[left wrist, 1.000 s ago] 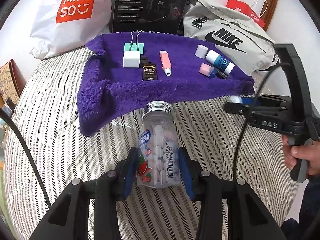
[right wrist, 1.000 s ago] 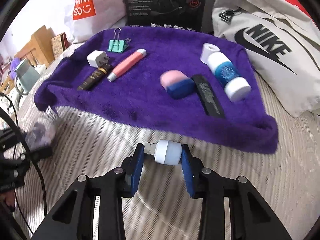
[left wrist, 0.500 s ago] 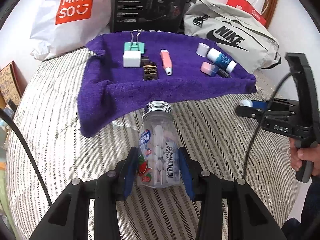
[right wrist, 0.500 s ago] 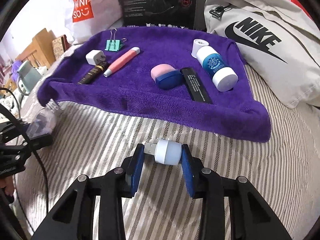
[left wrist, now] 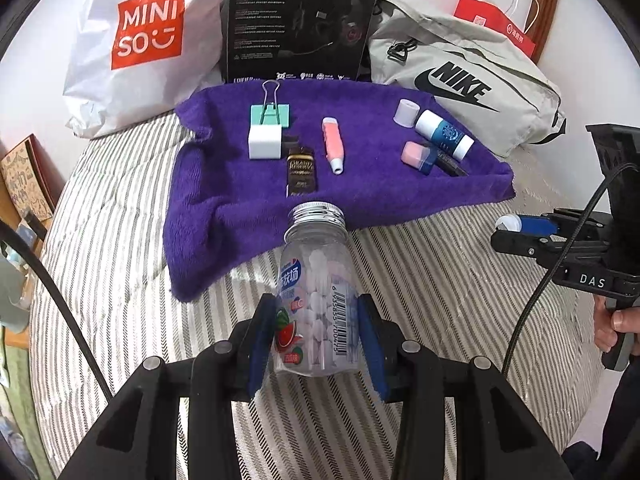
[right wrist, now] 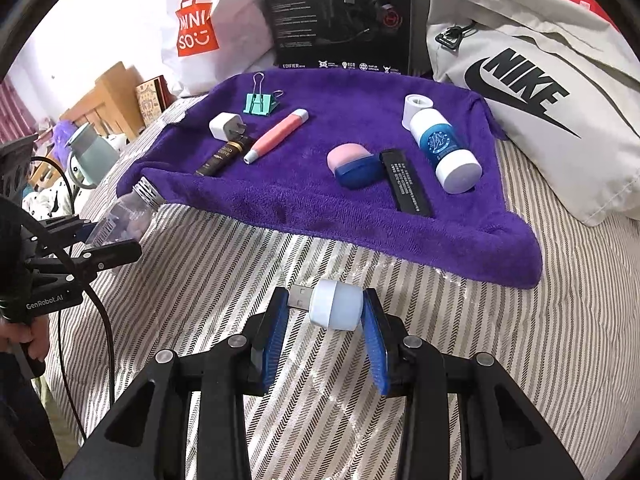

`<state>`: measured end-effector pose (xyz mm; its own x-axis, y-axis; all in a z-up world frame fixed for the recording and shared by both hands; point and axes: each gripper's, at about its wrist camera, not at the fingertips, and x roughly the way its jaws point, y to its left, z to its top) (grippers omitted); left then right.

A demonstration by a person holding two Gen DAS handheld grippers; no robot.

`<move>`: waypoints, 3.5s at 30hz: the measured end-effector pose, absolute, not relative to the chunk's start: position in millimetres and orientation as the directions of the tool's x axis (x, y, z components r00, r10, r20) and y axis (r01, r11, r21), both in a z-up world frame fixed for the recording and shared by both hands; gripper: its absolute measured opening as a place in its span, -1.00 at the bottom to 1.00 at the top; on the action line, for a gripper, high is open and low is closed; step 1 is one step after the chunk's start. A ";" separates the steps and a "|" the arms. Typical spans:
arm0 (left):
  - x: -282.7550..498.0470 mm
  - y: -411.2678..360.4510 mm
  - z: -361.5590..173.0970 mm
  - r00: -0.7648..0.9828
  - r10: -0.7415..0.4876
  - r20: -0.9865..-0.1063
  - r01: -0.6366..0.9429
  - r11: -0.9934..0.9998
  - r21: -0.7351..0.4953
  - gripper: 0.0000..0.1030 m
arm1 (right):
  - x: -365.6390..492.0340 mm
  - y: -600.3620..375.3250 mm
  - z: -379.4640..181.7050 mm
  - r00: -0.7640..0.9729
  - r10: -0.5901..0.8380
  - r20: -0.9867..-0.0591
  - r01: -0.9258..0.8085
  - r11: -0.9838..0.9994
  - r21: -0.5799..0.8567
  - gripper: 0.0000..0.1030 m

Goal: Organize rigid objects
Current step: 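Carry the pill bottle and the USB light over the towel with both tools, then set the USB light and the pill bottle on the towel and open both tools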

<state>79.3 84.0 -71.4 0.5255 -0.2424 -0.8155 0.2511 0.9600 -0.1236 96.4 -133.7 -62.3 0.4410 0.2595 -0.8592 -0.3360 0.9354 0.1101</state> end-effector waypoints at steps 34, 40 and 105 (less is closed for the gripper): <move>172.1 71.8 -49.8 0.532 -0.180 -0.828 0.249 0.967 -0.051 -0.24 | 247.9 -119.0 -59.4 0.431 0.312 -0.847 -0.394 0.909 0.135 -0.29; 184.8 76.0 -59.0 0.514 -0.175 -0.840 0.238 0.970 -0.056 -0.24 | 266.8 -100.8 -84.3 0.402 0.246 -0.882 -0.413 0.908 0.064 -0.29; 216.0 -48.4 -88.9 0.422 -0.073 -0.904 0.350 0.933 0.088 0.16 | 141.7 -204.1 -30.5 0.503 0.284 -0.816 -0.262 0.950 0.169 0.17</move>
